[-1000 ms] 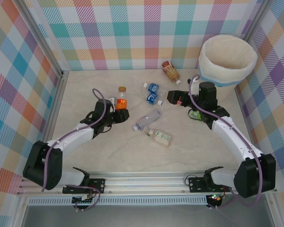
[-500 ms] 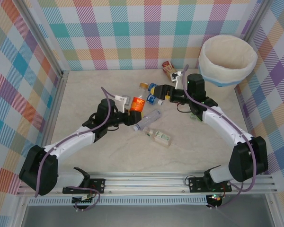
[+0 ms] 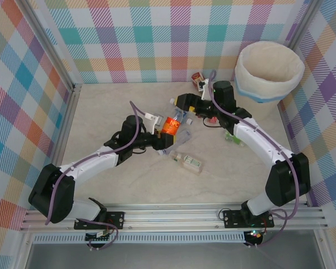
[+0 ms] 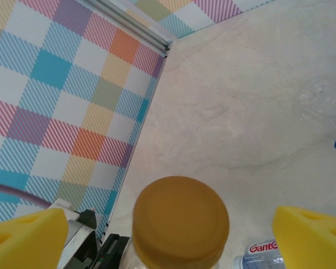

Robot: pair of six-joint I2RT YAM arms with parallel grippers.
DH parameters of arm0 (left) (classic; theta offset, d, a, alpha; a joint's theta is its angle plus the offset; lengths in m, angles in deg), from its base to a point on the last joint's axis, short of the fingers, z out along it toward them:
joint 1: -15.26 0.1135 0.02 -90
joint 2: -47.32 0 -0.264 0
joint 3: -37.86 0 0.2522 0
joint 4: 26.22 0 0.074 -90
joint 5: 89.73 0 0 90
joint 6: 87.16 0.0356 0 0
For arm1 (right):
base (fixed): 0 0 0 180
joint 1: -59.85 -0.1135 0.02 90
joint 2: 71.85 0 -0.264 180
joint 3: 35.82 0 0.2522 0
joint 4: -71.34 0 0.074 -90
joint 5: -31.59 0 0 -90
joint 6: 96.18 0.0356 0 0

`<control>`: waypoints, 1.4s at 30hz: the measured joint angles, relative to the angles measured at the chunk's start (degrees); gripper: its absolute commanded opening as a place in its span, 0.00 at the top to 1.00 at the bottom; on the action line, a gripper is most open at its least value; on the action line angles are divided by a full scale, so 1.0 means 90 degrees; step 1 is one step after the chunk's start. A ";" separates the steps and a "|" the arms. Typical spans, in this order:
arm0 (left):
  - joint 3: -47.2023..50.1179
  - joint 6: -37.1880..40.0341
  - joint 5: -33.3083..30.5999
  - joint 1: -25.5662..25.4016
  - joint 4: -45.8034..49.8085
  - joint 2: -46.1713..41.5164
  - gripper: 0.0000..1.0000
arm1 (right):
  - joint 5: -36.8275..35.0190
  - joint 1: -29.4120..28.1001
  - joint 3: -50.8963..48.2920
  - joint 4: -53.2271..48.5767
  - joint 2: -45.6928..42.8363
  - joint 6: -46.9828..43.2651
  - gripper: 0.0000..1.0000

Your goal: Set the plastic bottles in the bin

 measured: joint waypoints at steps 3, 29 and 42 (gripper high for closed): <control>-0.0061 0.0015 0.0066 0.0000 -0.0044 0.0100 0.50 | 0.0027 -0.0002 0.0282 -0.0243 0.0240 -0.0070 0.24; 0.0262 0.0024 -0.0318 -0.0036 -0.0391 -0.0073 0.01 | -0.0260 -0.0034 -0.0036 -0.0338 0.0007 -0.0425 1.00; 0.0828 0.0022 -0.2521 -0.0036 -0.0401 -0.1205 0.00 | -0.1562 -0.0032 -0.0471 -0.0296 -0.0840 -0.1107 1.00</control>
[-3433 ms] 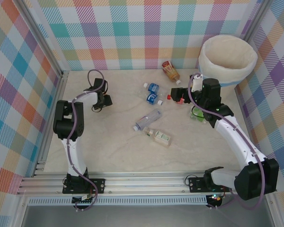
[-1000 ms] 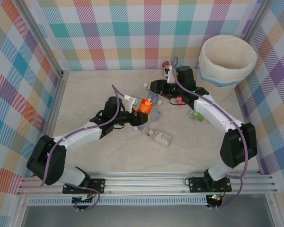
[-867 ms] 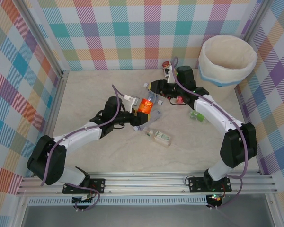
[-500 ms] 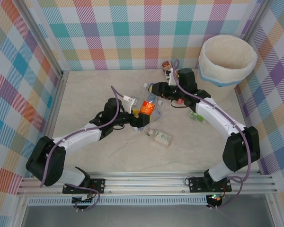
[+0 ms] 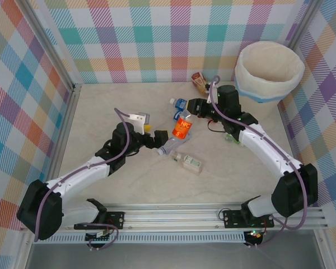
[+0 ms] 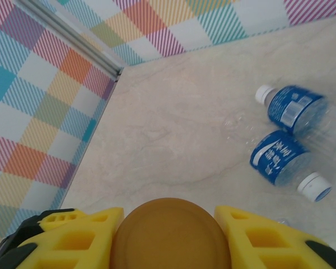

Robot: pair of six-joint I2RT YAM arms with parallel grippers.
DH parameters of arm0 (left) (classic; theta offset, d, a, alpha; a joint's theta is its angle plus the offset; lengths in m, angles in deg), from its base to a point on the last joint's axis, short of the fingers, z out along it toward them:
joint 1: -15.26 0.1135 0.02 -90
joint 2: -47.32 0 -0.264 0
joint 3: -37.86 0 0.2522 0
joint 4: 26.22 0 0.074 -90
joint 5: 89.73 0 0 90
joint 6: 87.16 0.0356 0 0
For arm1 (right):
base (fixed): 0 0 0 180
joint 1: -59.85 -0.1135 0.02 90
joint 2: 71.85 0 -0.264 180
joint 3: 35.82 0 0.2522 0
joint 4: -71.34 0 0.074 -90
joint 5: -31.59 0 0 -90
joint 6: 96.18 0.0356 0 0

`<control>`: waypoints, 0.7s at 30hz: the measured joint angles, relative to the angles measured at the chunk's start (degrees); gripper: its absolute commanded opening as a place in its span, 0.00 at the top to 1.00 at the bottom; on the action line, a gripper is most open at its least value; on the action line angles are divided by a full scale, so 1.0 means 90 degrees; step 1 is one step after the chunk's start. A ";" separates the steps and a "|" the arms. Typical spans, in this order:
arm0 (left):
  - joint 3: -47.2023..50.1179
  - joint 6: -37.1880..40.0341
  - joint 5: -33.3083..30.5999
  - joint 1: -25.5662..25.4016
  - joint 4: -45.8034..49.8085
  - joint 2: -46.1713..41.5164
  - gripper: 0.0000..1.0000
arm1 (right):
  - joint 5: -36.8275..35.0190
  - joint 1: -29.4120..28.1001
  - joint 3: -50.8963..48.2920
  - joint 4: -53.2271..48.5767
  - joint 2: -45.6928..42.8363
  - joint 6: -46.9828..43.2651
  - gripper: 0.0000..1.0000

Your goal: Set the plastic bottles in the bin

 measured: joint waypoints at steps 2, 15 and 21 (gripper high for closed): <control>0.0070 -0.0002 -0.0342 0.0000 0.0029 -0.0085 0.00 | -0.0248 0.0000 -0.0002 -0.0002 -0.0160 -0.0160 1.00; 0.0117 -0.0053 -0.1248 0.0000 0.0415 -0.0063 0.00 | -0.2227 0.0126 -0.0561 0.0056 -0.1413 -0.1350 1.00; 0.0068 -0.0097 -0.1382 0.0000 0.0629 0.0221 0.00 | -0.2946 0.0481 -0.0865 0.0432 -0.1790 -0.1948 1.00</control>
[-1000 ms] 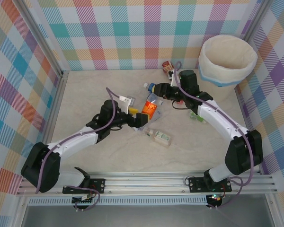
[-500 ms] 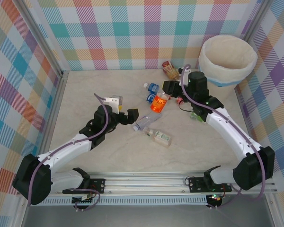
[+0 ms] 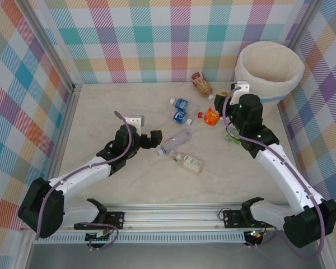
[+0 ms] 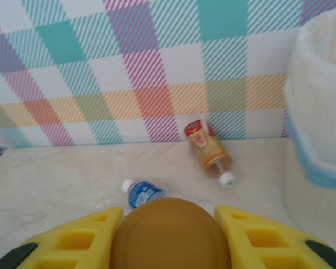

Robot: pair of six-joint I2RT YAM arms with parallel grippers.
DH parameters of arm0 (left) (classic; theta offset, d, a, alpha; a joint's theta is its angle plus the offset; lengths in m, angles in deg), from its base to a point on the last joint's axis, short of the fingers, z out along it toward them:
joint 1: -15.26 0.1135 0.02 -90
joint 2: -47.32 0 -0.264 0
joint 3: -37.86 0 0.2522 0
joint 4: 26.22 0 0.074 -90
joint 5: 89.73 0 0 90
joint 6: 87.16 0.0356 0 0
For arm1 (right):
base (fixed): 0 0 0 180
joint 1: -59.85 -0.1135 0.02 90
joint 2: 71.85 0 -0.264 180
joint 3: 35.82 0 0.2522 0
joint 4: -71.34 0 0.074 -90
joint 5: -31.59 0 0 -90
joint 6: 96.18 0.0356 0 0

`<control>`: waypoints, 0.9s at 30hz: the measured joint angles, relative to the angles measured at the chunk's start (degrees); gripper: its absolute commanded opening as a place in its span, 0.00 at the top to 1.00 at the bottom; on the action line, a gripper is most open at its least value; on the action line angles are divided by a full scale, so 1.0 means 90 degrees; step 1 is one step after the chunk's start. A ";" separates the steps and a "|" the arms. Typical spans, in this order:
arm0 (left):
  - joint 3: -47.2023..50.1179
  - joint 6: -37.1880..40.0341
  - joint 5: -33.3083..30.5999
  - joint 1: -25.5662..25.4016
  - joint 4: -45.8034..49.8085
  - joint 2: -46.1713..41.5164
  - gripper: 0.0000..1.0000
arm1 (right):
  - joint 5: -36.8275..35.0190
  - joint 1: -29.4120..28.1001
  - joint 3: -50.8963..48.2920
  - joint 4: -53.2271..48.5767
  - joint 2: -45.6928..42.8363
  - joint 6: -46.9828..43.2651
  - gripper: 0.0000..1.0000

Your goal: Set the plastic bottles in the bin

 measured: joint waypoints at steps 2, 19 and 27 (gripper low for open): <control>0.0000 -0.0027 -0.0036 0.0000 0.0022 0.0036 0.00 | -0.0087 0.0197 0.0002 0.0204 -0.0029 -0.0172 1.00; -0.0027 -0.0172 -0.0243 0.0000 0.0039 0.0056 0.00 | -0.0172 0.2144 0.1899 0.1382 0.1756 -0.0221 1.00; -0.0024 -0.0223 -0.0384 0.0000 0.0172 -0.0080 0.00 | 0.0403 0.2744 0.2693 0.1299 0.2176 0.0644 0.98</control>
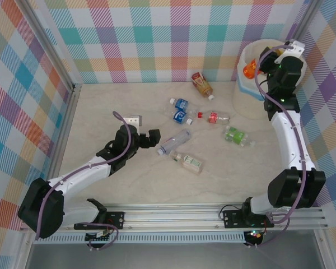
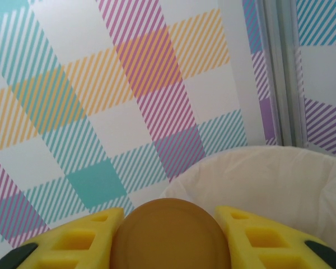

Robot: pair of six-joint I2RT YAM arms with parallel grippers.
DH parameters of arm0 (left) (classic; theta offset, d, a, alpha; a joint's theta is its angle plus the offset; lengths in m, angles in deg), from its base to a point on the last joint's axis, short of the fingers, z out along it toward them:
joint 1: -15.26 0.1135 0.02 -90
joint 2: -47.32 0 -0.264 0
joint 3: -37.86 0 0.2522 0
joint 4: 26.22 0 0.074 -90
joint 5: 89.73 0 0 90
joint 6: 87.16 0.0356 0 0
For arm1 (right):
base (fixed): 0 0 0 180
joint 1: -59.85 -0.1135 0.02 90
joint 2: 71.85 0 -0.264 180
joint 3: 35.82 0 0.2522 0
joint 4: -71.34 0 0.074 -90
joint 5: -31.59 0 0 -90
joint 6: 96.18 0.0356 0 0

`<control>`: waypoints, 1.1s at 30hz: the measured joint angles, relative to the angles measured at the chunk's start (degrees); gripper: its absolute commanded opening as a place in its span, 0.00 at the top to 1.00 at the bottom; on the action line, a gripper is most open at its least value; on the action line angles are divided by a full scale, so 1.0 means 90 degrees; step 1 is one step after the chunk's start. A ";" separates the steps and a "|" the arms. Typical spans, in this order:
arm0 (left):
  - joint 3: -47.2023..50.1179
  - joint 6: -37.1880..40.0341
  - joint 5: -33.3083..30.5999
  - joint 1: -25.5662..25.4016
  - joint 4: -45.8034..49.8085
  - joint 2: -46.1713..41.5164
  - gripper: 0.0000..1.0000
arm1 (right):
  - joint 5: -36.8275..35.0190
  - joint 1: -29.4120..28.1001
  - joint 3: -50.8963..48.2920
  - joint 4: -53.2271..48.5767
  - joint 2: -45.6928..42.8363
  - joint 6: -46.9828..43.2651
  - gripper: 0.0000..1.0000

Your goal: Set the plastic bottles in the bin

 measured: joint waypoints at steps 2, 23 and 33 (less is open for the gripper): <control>0.0000 -0.0027 -0.0024 0.0000 0.0012 -0.0051 0.00 | 0.0141 0.0092 0.0114 0.0053 0.0000 0.0112 0.98; 0.0078 -0.0097 -0.0087 0.0000 0.0034 -0.0085 0.00 | -0.0806 0.0163 0.0187 0.0160 0.1066 -0.0226 1.00; 0.0083 -0.0095 -0.0138 0.0000 0.0034 -0.0080 0.00 | 0.0670 0.0243 0.0585 -0.1030 0.1020 -0.0189 1.00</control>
